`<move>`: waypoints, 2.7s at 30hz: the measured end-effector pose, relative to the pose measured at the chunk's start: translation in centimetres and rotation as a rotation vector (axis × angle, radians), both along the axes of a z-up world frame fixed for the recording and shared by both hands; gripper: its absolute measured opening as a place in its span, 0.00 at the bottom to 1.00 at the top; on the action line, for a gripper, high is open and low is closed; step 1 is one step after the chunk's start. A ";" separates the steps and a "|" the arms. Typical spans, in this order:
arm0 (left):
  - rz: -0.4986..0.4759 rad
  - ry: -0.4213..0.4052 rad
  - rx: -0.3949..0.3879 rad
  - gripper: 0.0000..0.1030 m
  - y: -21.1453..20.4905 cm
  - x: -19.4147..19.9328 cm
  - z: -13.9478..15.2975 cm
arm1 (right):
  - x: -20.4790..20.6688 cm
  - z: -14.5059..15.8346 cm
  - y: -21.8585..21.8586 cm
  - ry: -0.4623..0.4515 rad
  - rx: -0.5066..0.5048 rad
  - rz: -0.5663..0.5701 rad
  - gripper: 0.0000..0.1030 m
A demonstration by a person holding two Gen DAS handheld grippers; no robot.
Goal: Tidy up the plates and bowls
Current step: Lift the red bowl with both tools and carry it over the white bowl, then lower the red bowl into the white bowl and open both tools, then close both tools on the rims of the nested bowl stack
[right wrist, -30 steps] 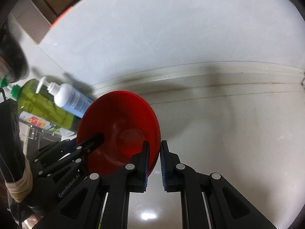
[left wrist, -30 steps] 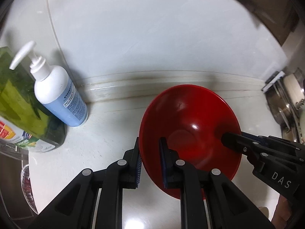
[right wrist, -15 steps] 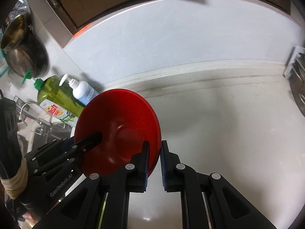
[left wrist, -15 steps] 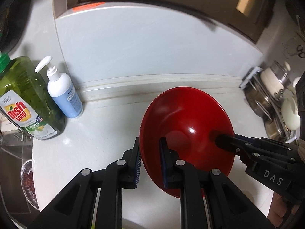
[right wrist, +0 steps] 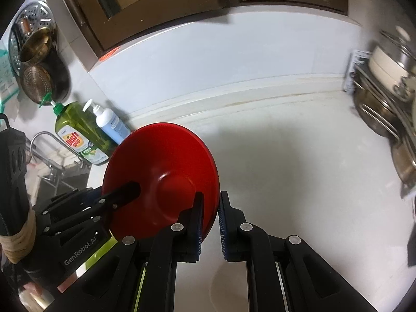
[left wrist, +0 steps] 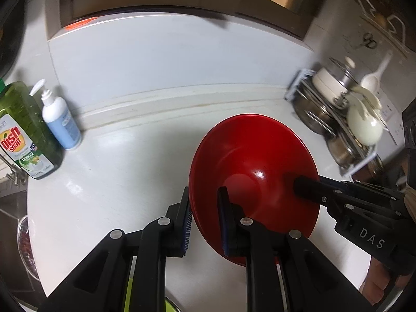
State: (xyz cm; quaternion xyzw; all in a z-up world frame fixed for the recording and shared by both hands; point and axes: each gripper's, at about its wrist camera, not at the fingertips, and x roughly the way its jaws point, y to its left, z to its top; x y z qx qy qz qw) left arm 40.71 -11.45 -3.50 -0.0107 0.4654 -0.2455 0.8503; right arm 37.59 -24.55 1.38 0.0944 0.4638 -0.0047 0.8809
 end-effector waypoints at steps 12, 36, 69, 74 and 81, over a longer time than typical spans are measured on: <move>-0.131 0.021 0.006 0.18 -3.9 -5.1 -0.8 | -6.7 -0.7 -2.4 0.013 -0.018 -0.093 0.12; -0.264 0.162 0.091 0.18 -8.8 -8.4 -7.5 | -11.3 -6.9 -6.6 0.143 0.001 -0.199 0.12; -0.305 0.100 0.133 0.59 -8.9 -8.7 -7.3 | -11.9 -7.7 -7.1 0.164 -0.049 -0.189 0.35; -0.277 0.032 0.135 0.65 -8.0 -8.6 -6.0 | -12.1 -7.0 -6.7 0.133 -0.061 -0.199 0.36; -0.244 -0.004 0.156 0.70 -7.6 -8.3 -5.9 | -12.0 -7.0 -6.8 0.110 -0.051 -0.220 0.41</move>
